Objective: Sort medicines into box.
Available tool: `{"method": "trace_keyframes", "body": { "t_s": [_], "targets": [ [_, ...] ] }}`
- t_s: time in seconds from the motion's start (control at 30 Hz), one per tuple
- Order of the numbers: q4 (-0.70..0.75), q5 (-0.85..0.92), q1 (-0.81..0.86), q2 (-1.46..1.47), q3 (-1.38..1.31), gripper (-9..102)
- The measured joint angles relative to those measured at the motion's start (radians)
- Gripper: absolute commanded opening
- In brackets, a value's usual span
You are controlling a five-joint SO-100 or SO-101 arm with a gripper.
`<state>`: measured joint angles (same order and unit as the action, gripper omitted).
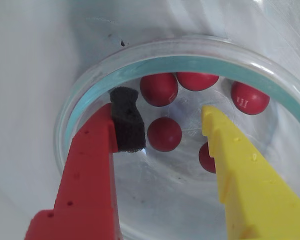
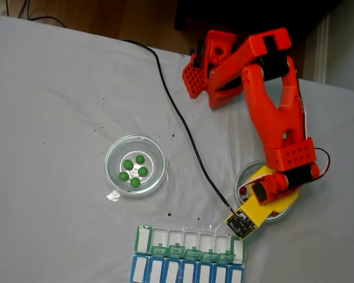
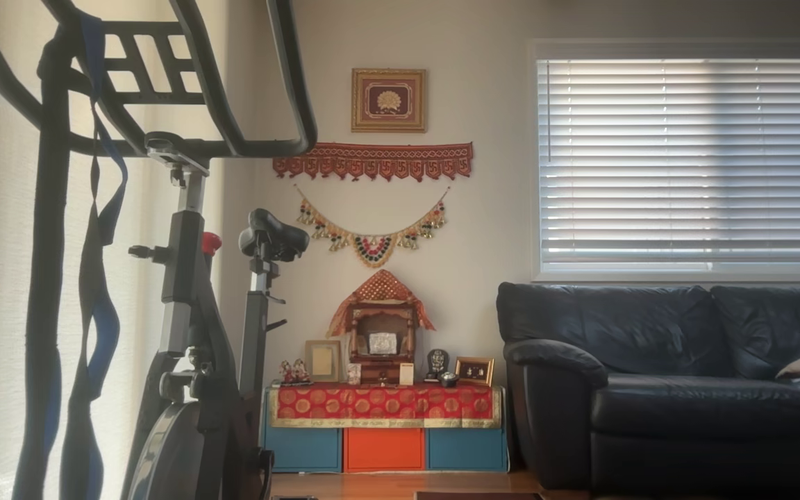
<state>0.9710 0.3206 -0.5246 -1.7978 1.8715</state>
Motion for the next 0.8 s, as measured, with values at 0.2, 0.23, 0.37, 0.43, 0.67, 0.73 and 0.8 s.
{"method": "trace_keyframes", "body": {
  "t_s": [0.2,0.23,0.37,0.43,0.67,0.73,0.8],
  "targets": [
    [-0.026,0.000,0.000,-0.002,0.008,19],
    [-0.031,0.000,0.000,-0.002,0.008,18],
    [-0.051,0.000,0.008,-0.002,0.020,18],
    [-0.055,0.011,0.014,-0.002,0.021,18],
    [-0.058,0.025,0.025,-0.002,0.021,17],
    [-0.058,0.025,0.028,-0.002,0.021,17],
    [-0.058,0.032,0.028,-0.002,0.021,17]
  ]
}}
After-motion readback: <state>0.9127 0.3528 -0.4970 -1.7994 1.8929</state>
